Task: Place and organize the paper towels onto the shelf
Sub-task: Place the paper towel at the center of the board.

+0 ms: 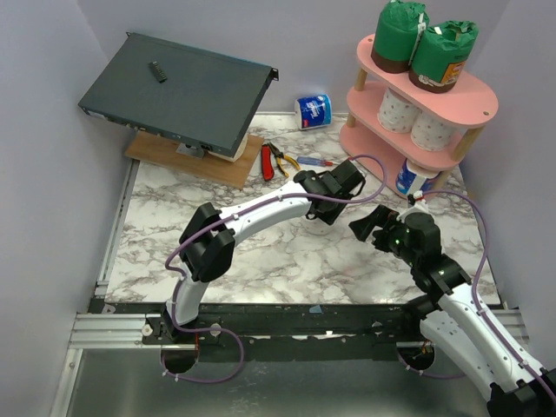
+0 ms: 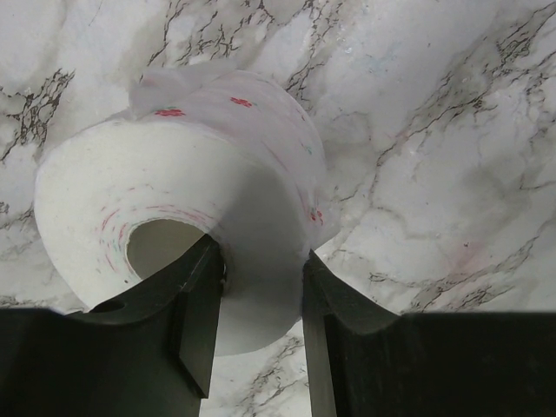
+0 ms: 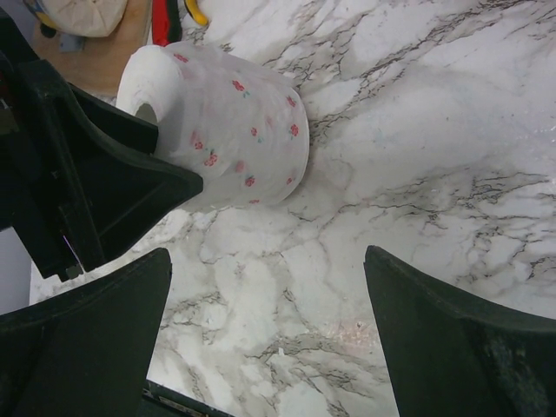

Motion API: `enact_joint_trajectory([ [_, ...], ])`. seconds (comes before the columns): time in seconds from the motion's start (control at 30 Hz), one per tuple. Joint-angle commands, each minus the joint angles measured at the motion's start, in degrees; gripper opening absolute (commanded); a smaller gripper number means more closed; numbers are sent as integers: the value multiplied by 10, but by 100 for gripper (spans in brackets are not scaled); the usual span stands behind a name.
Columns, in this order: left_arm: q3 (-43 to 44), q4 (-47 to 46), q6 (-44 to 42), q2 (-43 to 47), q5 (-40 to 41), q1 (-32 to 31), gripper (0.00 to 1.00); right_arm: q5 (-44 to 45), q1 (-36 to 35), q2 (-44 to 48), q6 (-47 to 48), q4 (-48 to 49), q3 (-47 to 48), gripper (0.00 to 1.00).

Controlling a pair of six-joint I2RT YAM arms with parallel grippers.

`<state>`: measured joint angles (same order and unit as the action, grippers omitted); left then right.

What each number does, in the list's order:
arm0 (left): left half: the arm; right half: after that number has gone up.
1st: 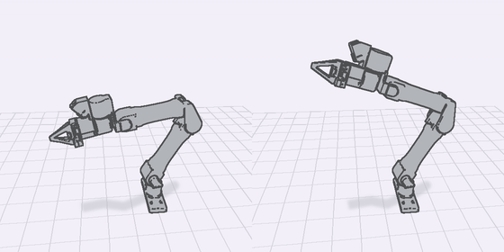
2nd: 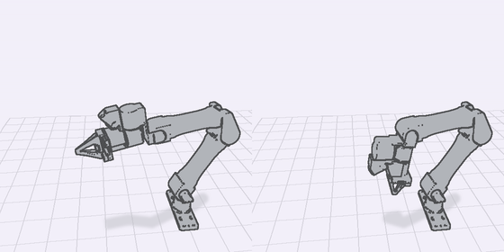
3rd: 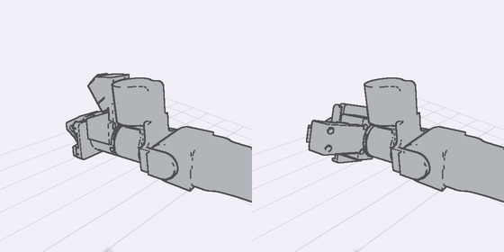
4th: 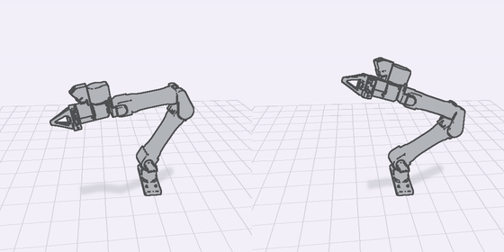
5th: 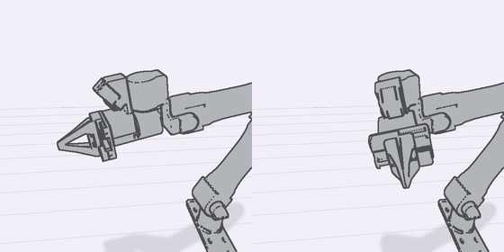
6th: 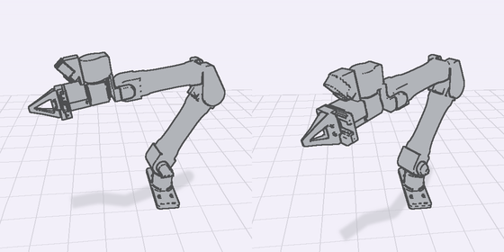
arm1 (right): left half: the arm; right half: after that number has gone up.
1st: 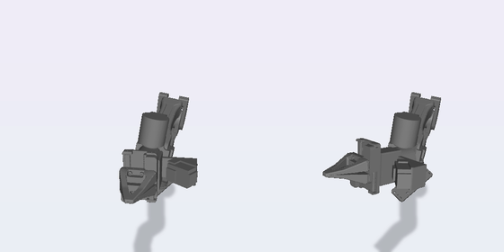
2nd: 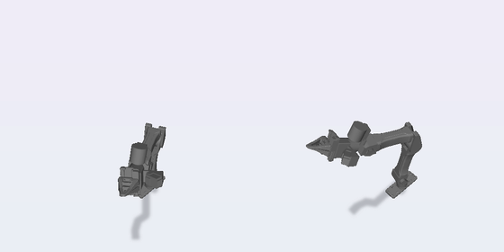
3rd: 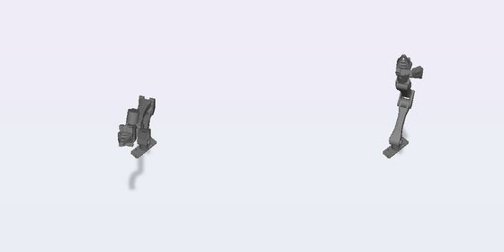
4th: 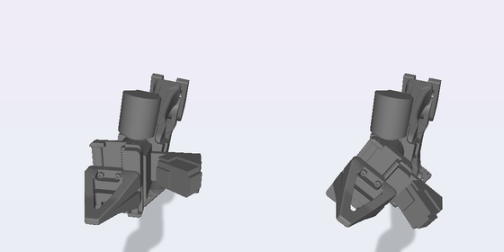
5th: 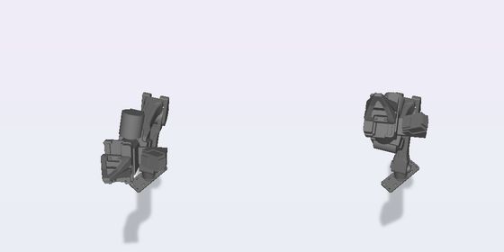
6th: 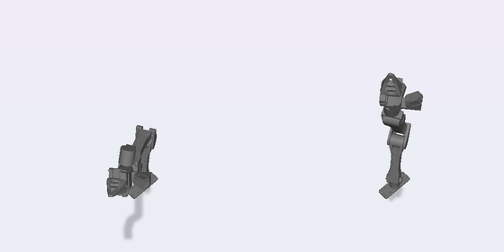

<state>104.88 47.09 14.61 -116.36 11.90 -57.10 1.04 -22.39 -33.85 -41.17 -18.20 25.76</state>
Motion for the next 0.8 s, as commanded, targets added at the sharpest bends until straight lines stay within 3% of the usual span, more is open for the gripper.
enact_joint_trajectory([
  [0.0,8,2,-1,-5,-17,0,20,19,1,0,-6,-9,2,95],
  [0.53,-6,-3,11,34,-11,-3,65,21,1,3,-10,-14,4,95],
  [0.77,-9,-6,19,89,-7,-6,76,25,1,3,-12,-18,7,95],
])
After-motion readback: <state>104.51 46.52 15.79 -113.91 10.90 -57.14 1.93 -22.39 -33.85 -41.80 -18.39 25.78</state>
